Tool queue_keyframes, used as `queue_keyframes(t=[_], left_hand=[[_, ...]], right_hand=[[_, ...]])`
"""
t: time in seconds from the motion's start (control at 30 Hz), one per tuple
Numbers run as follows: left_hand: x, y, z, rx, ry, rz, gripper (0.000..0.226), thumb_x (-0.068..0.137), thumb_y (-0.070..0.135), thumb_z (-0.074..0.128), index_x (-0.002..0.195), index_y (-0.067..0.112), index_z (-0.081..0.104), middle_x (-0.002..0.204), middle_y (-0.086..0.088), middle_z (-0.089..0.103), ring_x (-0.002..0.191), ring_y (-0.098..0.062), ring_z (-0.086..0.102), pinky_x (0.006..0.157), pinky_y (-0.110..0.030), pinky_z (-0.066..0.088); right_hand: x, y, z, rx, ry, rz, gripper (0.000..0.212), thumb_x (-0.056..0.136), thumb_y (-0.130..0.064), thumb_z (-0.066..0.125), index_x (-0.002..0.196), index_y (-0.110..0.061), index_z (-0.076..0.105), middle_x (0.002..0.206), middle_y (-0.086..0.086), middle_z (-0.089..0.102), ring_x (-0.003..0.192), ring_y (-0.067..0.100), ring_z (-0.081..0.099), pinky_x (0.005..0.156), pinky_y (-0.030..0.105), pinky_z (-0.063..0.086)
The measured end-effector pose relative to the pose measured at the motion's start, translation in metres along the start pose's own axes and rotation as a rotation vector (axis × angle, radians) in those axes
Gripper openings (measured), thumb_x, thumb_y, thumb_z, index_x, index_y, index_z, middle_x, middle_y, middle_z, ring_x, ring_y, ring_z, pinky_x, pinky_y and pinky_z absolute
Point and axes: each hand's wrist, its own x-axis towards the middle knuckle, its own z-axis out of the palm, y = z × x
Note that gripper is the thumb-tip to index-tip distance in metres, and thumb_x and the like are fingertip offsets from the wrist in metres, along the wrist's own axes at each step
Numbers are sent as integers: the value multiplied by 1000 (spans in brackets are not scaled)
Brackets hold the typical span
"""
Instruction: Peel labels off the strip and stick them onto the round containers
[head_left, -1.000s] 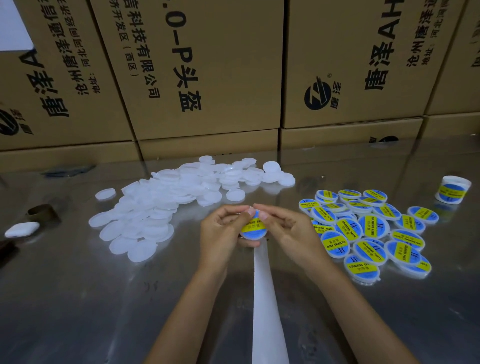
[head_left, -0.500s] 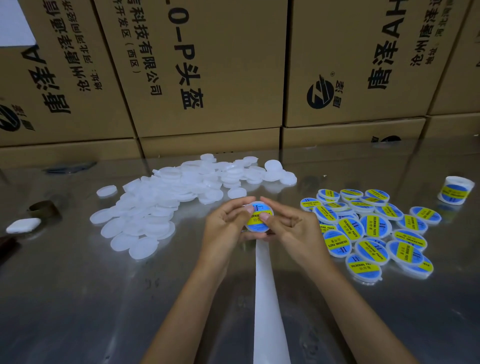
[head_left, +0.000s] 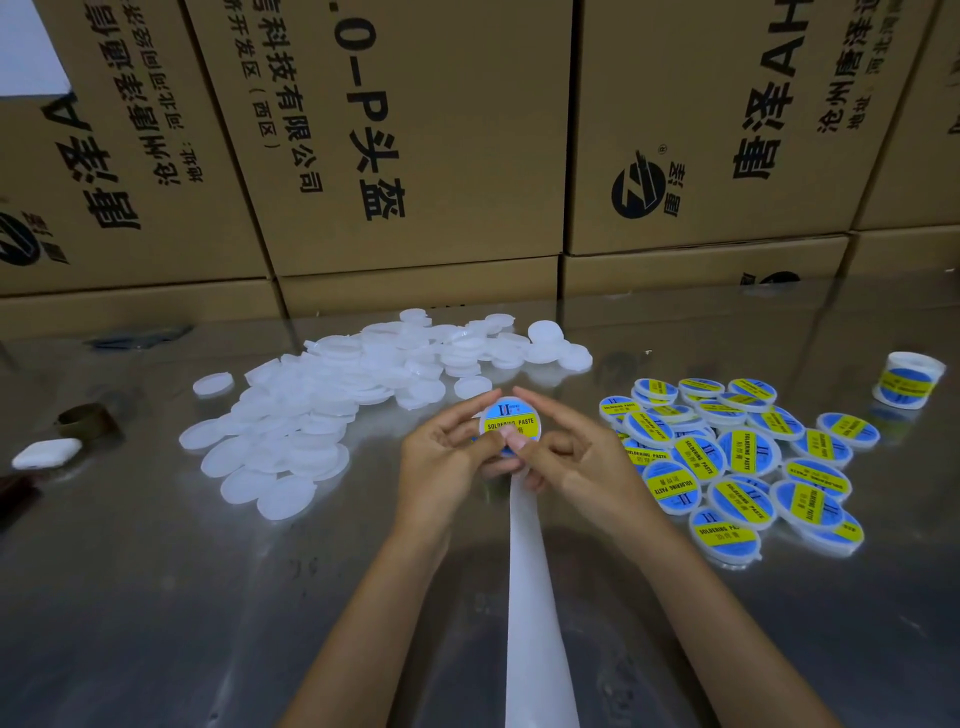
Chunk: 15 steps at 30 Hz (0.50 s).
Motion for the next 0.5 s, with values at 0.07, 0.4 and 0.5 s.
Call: queue_keyframes(t=[0.07,0.4,0.5], left_hand=[[1,0,-1,11,14,-5,38,83,0,75,118,15,73,100,-10,78,90,-24,76,67,-26,60],[5,-6,-2,83,106,0,18,99,22,60,108,18,76,93,-4,78,76,-14,75,57,-21,56],[6,-6,-2,67,53,-3,23,106,22,48,117,21,69,91,-11,77,72,-22,75,54,-30,58]], right_hand=[[0,1,-1,-11,-59,13,58,87,-15,74,138,-33,53,72,17,69,62,13,62,62,25,52],[3,16,7,-498,209,-266,45,69,-58,75,109,-61,56,93,-18,68,85,5,64,73,31,56],[6,18,-2,-580,340,-229,43,68,-63,68,107,-44,62,98,-25,64,92,-1,58,77,23,51]])
